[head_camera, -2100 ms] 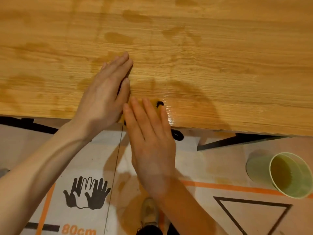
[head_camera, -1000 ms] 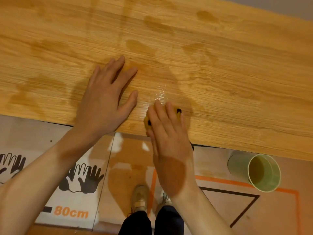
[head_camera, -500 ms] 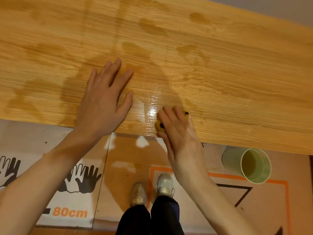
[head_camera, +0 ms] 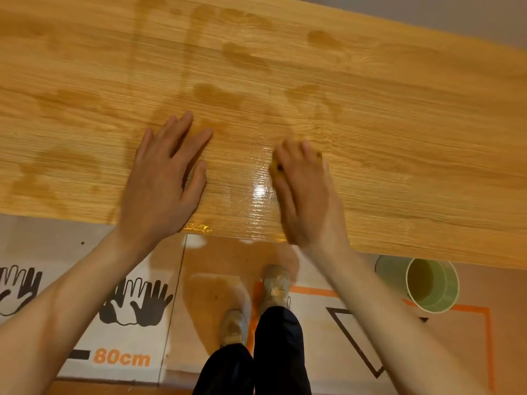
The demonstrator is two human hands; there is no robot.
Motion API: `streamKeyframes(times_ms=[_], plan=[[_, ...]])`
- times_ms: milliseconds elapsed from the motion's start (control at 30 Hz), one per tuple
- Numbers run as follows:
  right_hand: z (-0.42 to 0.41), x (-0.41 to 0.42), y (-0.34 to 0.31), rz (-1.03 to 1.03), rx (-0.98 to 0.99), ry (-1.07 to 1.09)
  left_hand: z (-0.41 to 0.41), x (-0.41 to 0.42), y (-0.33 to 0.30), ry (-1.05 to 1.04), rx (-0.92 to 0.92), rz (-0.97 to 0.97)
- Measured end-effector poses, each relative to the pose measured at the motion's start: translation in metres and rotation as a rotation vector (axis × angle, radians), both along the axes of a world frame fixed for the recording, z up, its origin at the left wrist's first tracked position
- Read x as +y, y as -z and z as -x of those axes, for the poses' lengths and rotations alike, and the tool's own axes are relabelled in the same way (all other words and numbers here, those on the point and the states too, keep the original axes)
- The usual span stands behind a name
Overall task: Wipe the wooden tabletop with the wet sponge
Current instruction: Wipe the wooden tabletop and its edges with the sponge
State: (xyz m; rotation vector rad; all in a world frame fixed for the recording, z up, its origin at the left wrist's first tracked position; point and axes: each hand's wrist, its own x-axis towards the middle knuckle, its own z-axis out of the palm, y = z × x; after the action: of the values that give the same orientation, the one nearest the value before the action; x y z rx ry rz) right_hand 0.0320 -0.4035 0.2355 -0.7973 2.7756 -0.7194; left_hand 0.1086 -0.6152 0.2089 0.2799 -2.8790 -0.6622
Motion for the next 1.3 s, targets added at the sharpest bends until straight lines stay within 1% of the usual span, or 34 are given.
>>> streamKeyframes(times_ms=[67, 100, 200, 267, 300, 367, 433, 500, 533, 633, 700, 767, 867, 933, 967, 1033, 1067, 1133, 1167, 1233, 1267, 1300], plan=[[0.034, -0.016, 0.001, 0.032, 0.022, 0.036, 0.001, -0.002, 0.002, -0.001, -0.003, -0.010], [0.032, -0.013, 0.003, 0.060, 0.013, 0.033, 0.000, -0.003, 0.002, 0.000, -0.008, -0.020], [-0.033, 0.033, 0.007, 0.096, -0.051, -0.038, -0.003, -0.002, 0.002, -0.003, -0.002, -0.042], [-0.062, 0.062, 0.004, 0.076, -0.028, -0.128, -0.005, -0.001, 0.002, -0.008, 0.000, -0.044], [-0.056, 0.066, 0.005, 0.072, -0.029, -0.181, -0.004, -0.001, 0.002, -0.012, -0.003, -0.041], [-0.015, 0.046, 0.004, 0.057, -0.063, -0.237, 0.000, -0.002, 0.002, -0.030, -0.024, -0.039], [0.030, 0.013, 0.003, 0.009, -0.036, -0.198, 0.001, -0.003, 0.002, -0.048, -0.045, -0.027], [0.052, 0.006, 0.000, -0.005, -0.055, -0.189, -0.001, -0.002, 0.004, -0.046, -0.044, -0.006], [0.052, 0.017, -0.001, -0.006, -0.063, -0.231, -0.002, -0.002, 0.005, -0.037, -0.037, 0.001], [0.036, 0.087, -0.008, -0.026, -0.029, -0.365, -0.002, -0.004, 0.005, -0.017, -0.032, 0.008], [0.033, 0.112, -0.011, -0.027, -0.043, -0.397, -0.001, -0.005, 0.006, -0.029, -0.038, 0.013], [0.044, 0.090, -0.011, -0.001, -0.072, -0.367, 0.000, -0.003, 0.005, -0.034, -0.051, 0.015], [0.063, 0.000, -0.004, -0.015, -0.027, -0.355, 0.000, -0.001, 0.001, -0.040, -0.057, 0.017], [0.073, -0.045, -0.003, -0.040, -0.015, -0.394, -0.001, 0.002, -0.002, -0.046, -0.070, 0.012], [0.078, -0.048, -0.002, -0.054, 0.009, -0.434, 0.000, 0.002, -0.003, -0.050, -0.074, 0.010], [0.083, -0.020, 0.000, -0.071, 0.050, -0.476, 0.000, 0.002, -0.004, -0.051, -0.080, 0.005], [0.084, 0.007, 0.001, -0.061, 0.042, -0.429, 0.000, 0.002, -0.004, -0.051, -0.082, 0.001], [0.084, 0.057, -0.004, -0.017, -0.027, -0.229, -0.001, 0.002, -0.003, -0.063, -0.085, -0.015], [0.082, 0.068, -0.006, -0.006, -0.041, -0.130, 0.000, 0.002, -0.003, -0.072, -0.085, -0.024], [0.074, 0.047, -0.005, -0.027, -0.011, 0.010, 0.000, 0.002, -0.003, -0.077, -0.083, -0.035], [0.070, 0.020, -0.003, -0.046, 0.030, 0.014, 0.000, 0.002, -0.003, -0.076, -0.082, -0.036], [0.065, -0.011, -0.001, -0.051, 0.065, -0.028, 0.001, 0.002, -0.004, -0.076, -0.082, -0.033]])
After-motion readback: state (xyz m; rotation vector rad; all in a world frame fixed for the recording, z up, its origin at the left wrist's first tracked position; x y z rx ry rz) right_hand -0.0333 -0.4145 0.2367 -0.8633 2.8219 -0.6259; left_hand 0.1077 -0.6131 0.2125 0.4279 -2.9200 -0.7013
